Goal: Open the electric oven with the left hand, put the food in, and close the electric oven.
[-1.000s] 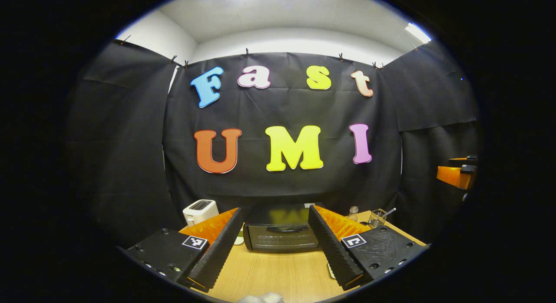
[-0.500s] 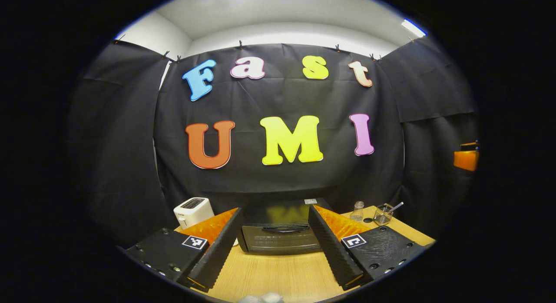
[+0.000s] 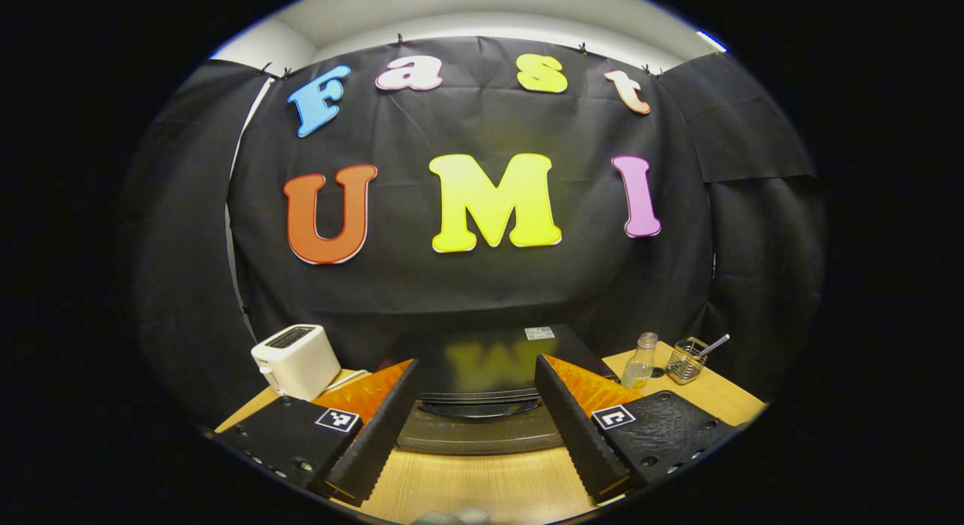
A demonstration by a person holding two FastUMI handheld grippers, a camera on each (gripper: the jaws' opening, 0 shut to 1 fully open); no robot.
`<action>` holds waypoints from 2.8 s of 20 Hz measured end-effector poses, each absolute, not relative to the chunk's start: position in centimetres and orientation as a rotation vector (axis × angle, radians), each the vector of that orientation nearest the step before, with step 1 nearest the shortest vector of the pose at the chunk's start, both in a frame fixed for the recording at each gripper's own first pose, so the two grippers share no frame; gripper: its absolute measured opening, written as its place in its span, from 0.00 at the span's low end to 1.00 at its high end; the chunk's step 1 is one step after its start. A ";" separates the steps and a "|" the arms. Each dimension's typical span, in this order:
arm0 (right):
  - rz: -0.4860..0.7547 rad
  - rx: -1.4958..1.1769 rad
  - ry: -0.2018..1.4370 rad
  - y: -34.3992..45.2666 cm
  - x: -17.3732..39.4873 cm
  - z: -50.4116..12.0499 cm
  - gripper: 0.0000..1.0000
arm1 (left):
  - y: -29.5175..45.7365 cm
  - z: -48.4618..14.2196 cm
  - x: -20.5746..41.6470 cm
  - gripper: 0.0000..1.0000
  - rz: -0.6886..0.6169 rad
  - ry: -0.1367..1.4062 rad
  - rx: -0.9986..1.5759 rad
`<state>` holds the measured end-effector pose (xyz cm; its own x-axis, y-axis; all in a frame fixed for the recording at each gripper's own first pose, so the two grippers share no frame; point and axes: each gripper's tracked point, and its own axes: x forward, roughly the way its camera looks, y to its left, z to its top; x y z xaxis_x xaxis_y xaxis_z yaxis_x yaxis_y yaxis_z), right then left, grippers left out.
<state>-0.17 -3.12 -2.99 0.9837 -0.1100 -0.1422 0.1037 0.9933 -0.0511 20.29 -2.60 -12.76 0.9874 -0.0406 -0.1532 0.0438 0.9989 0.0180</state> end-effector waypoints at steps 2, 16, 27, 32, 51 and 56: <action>-0.128 -0.047 0.155 -3.5 -0.6 -3.1 0.96 | -2.5 -14.9 22.0 0.97 -0.040 0.191 0.019; -0.159 -0.019 0.200 -4.0 -3.7 -4.6 1.00 | -3.1 -20.9 24.0 0.97 -0.062 0.335 0.009; -0.104 0.003 0.226 -2.3 -5.3 -6.2 1.00 | -2.8 -24.5 15.4 0.98 -0.089 0.404 0.023; -0.093 0.012 0.248 -1.5 -6.0 -7.6 0.96 | -2.9 -28.4 11.6 0.98 -0.093 0.481 0.037; -0.111 0.040 0.381 -3.6 -5.3 -14.3 1.00 | -3.1 -36.3 7.9 0.97 -0.085 0.670 0.036; -0.031 0.116 0.487 -3.9 -1.7 -19.5 1.00 | -1.8 -32.3 5.8 0.97 -0.041 0.590 0.034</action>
